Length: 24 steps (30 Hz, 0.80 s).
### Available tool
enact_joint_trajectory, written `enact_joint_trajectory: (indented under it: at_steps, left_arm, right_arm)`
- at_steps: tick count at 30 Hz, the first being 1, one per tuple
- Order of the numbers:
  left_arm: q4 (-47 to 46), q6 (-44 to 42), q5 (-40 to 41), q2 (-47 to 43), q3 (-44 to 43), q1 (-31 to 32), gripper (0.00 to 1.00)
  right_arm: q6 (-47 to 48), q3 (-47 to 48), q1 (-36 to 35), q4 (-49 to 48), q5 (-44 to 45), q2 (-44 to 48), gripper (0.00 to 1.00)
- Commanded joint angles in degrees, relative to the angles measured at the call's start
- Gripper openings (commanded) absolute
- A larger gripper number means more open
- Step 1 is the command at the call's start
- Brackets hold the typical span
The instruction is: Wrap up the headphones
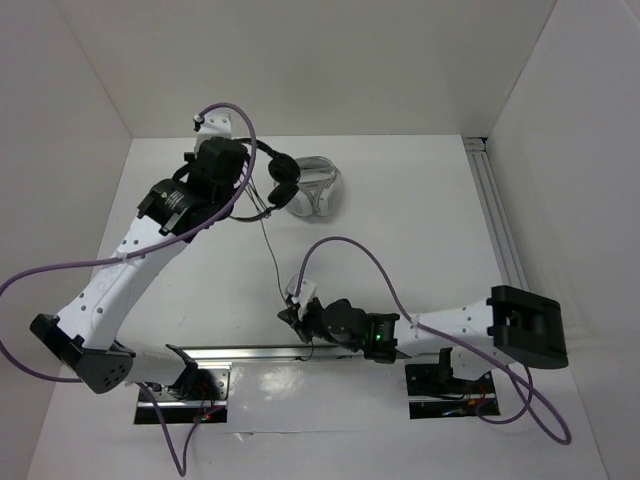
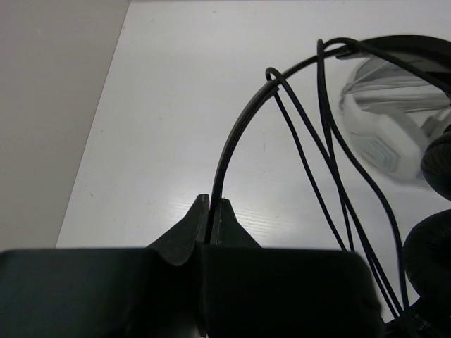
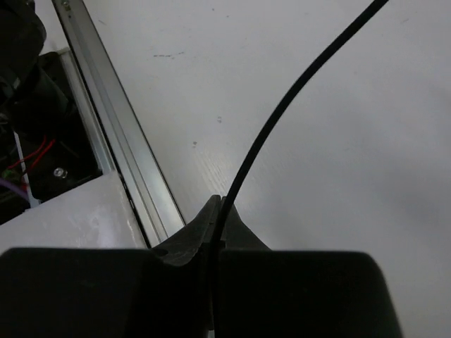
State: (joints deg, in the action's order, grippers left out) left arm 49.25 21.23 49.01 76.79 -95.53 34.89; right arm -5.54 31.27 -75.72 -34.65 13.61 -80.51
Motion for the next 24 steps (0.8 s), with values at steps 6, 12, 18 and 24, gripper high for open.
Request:
enact_joint_trajectory:
  at_steps: [6,12,18,24]
  left_arm:
    - [-8.47,-0.58,-7.08,0.37,7.37,-7.12,0.00]
    - [-7.78,-6.37,-17.71,-2.78,12.55,-5.82,0.00]
    - [-5.05,-10.34,-17.55,-5.87,21.15,0.95,0.00]
    - [-1.97,-10.95,-18.87,-8.85,25.46,10.88,0.00]
  right_arm:
    - [10.28,8.80,-10.75,16.80,22.50,13.00,0.00]
    - [18.45,12.50,-11.29,21.21,29.27,16.70,0.00]
    - [25.66,15.32,-11.29,23.14,38.58,16.70,0.00]
    - [31.73,16.46,-7.96,21.73,40.10,17.23,0.00]
